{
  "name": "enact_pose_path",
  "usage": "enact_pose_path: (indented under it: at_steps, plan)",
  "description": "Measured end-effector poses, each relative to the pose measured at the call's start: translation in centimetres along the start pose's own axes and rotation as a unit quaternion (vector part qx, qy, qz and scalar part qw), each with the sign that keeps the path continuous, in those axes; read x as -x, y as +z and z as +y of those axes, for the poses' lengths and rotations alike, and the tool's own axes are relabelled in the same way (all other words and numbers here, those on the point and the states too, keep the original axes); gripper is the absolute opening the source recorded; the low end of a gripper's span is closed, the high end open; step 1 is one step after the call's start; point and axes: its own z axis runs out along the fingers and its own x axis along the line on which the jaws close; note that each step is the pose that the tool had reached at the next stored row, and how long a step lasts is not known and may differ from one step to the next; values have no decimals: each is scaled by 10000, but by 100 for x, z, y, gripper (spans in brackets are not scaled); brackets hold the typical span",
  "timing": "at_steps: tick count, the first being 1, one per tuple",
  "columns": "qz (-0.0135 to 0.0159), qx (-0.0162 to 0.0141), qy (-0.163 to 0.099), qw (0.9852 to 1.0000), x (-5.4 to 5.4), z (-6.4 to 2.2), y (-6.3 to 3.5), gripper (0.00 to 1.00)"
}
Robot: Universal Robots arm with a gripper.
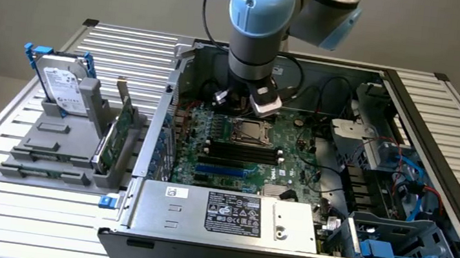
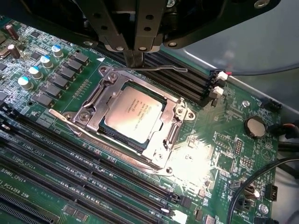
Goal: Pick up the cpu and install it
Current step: 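Install the first cpu locking lever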
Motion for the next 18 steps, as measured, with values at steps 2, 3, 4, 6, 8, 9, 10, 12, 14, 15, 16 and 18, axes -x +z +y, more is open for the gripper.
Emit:
enact_pose_path:
  at_steps: [2,3,4,6,8,9,10,12,14,15,16,18]
  plan:
    - [-16,12,-22,10000,-6,5,-4,11]
    - [-21,11,-34,10000,-9,6,-3,11]
    - [-26,12,-46,10000,-13,7,0,11]
    - [-39,20,-68,10000,-19,9,0,11]
    - [-54,20,-107,9999,-21,10,1,11]
    - [-68,12,-149,9999,-21,11,1,11]
    - [-88,-2,-214,9997,-22,10,1,11]
    - [-137,-36,-372,9992,-22,10,1,11]
    - [-189,-73,-541,9983,-22,10,1,11]
    - [-214,-91,-624,9978,-22,10,1,11]
    - [-240,-110,-708,9971,-22,10,1,11]
    - [-285,-141,-855,9958,-22,10,1,11]
